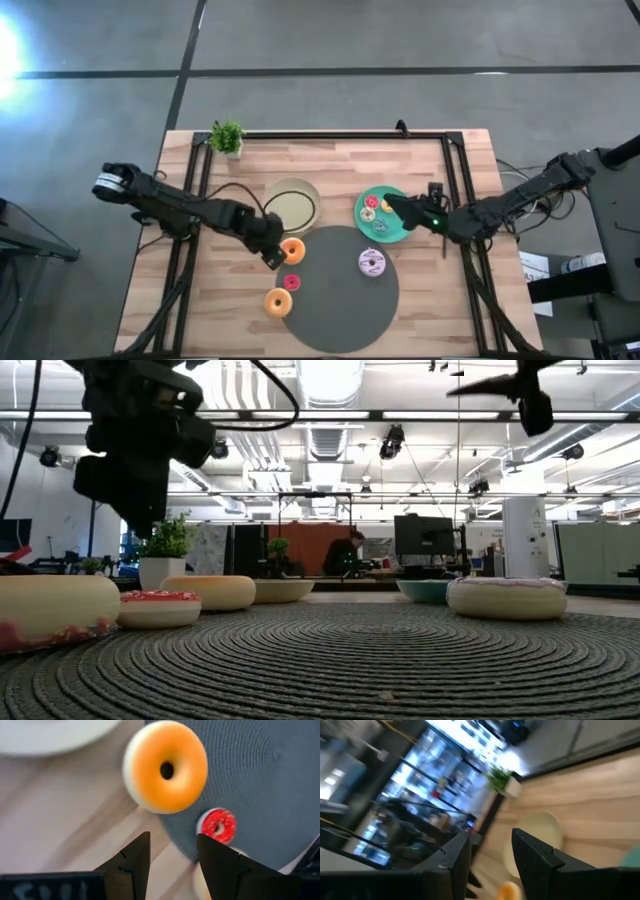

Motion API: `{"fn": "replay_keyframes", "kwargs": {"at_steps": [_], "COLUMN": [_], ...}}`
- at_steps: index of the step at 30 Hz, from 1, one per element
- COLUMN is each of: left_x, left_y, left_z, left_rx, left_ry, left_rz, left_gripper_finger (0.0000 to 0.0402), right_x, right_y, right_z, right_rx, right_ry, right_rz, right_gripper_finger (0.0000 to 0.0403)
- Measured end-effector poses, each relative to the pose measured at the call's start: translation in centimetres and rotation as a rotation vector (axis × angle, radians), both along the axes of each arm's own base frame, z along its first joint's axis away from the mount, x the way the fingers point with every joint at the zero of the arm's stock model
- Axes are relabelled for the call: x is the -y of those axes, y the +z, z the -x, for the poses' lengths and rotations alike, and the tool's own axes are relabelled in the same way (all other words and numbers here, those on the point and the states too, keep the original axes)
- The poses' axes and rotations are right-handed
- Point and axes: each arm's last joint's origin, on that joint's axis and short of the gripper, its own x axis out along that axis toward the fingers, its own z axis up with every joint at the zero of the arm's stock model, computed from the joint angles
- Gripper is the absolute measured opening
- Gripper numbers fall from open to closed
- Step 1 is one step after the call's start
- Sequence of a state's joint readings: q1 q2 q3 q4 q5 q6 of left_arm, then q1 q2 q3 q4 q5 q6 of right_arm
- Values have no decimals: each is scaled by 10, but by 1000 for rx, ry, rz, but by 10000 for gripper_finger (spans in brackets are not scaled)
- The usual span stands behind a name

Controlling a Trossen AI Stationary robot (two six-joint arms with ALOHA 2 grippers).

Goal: Pick & Place donuts
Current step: Put the small red donut on the green plate

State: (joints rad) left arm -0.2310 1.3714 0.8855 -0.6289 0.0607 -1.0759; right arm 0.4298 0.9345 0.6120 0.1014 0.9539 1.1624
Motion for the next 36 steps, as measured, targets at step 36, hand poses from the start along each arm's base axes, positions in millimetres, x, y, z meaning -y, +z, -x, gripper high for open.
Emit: {"fn": "replay_keyframes", "kwargs": {"at_steps": [36], "left_x": [56], "left_y": [-39], "left_z": [-55], "left_rx": [-175], "left_ry": [118], "left_rz": [41], "left_gripper_finger": [135], "right_x": [32], "right_y": [8], "right_z": [10], "right_rx": [-271], "right_ry": [248], "right_rz": [68], "right_gripper_finger": [134]}}
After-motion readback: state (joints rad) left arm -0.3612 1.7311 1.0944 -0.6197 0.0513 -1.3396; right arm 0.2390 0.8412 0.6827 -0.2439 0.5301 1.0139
